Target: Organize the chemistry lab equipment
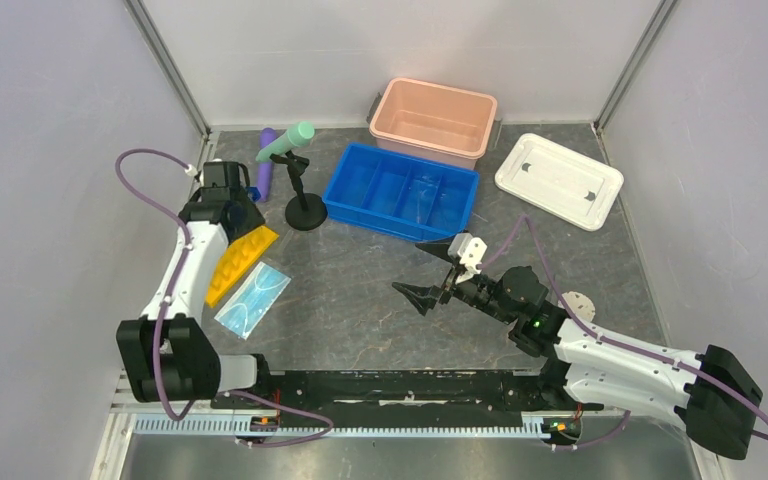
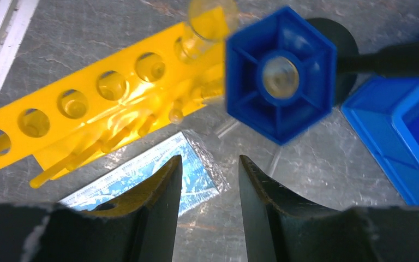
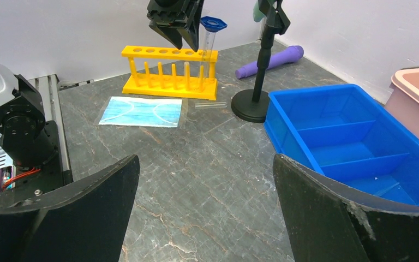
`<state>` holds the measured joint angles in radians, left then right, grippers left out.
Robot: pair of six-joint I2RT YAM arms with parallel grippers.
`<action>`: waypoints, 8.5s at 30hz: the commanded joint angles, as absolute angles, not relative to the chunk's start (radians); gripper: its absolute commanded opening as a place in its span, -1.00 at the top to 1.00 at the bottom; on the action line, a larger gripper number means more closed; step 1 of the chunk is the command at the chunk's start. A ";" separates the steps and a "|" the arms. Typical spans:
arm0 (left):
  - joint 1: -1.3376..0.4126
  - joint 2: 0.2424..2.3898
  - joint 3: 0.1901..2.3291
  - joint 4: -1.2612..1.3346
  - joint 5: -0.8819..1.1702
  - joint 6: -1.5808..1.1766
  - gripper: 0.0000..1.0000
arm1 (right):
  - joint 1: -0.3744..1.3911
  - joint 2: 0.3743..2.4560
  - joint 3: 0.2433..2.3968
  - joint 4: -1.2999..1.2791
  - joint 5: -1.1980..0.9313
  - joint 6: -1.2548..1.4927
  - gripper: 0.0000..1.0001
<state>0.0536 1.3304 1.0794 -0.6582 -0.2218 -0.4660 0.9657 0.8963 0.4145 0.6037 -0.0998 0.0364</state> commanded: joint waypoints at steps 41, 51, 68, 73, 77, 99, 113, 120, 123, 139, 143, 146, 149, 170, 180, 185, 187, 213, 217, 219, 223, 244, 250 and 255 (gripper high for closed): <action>-0.289 1.569 0.979 -0.510 -0.072 -0.350 0.05 | 0.966 0.851 0.444 0.565 -0.093 0.030 -0.96; -0.288 1.608 0.928 -0.416 -0.155 -0.477 0.23 | 0.966 0.820 0.431 0.537 -0.076 0.029 -0.96; -0.288 1.675 0.947 -0.428 -0.155 -0.466 0.58 | 0.967 0.828 0.426 0.535 -0.061 0.018 -0.96; -0.290 1.619 0.914 -0.439 -0.080 -0.467 0.73 | 0.967 0.840 0.423 0.538 -0.057 0.034 -0.96; -0.290 1.558 0.890 -0.449 -0.014 -0.469 0.84 | 0.966 0.846 0.412 0.520 -0.033 0.044 -0.96; -0.448 1.387 0.956 -0.400 0.263 -0.475 0.93 | 0.965 0.817 0.406 0.384 0.256 0.090 -0.96; -0.569 1.558 1.118 -0.133 0.360 -0.539 0.96 | 0.936 0.839 0.545 0.172 0.580 0.265 -0.96; -0.651 1.722 1.266 -0.068 0.365 -0.553 0.96 | 0.936 0.736 0.539 0.119 0.626 0.240 -0.96; -0.676 1.779 1.322 -0.069 0.362 -0.560 0.96 | 0.936 0.700 0.518 0.125 0.613 0.237 -0.96; -0.744 1.855 1.373 -0.044 0.263 -0.518 0.93 | 0.936 0.682 0.495 0.144 0.593 0.227 -0.96; -0.744 1.897 1.407 -0.039 0.224 -0.502 0.90 | 0.937 0.665 0.492 0.136 0.595 0.221 -0.96; -0.744 1.929 1.442 -0.046 0.204 -0.486 0.90 | 0.936 0.647 0.482 0.135 0.597 0.223 -0.96; -0.744 1.964 1.477 -0.050 0.186 -0.479 0.90 | 0.936 0.633 0.473 0.135 0.597 0.229 -0.96; -0.744 2.130 1.634 -0.095 0.086 -0.407 0.89 | 0.936 0.615 0.478 0.105 0.603 0.224 -0.96; -0.744 2.157 1.641 -0.109 0.075 -0.400 0.68 | 0.936 0.621 0.480 0.098 0.608 0.222 -0.96; -0.744 2.147 1.660 -0.128 0.101 -0.405 0.52 | 0.936 0.627 0.477 0.098 0.606 0.230 -0.96; -0.744 2.138 1.674 -0.149 0.124 -0.406 0.40 | 0.936 0.624 0.474 0.096 0.604 0.239 -0.96; -0.747 1.343 1.150 -0.521 -0.322 -0.478 0.17 | 0.936 0.581 0.505 -0.107 0.663 0.421 -0.96; -0.744 1.279 1.078 -0.595 -0.490 -0.426 0.11 | 0.936 0.578 0.496 -0.080 0.627 0.398 -0.96; -0.743 1.264 1.047 -0.615 -0.581 -0.385 0.09 | 0.936 0.572 0.487 -0.062 0.619 0.390 -0.96; -0.737 1.253 1.002 -0.582 -0.716 -0.241 0.05 | 0.936 0.555 0.477 -0.043 0.605 0.382 -0.96; -0.486 1.441 0.818 -0.184 -0.617 0.321 0.05 | 0.936 0.419 0.438 -0.037 0.573 0.349 -0.96; -0.482 1.532 0.803 -0.118 -0.656 0.365 0.05 | 0.936 0.393 0.436 -0.053 0.579 0.358 -0.96; -0.480 1.604 0.817 -0.096 -0.658 0.417 0.08 | 0.936 0.380 0.434 -0.054 0.583 0.361 -0.96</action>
<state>-0.4835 1.5665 0.8101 -0.1688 -0.6479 0.3355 0.9375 0.3923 0.4377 -0.0692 0.5770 0.3618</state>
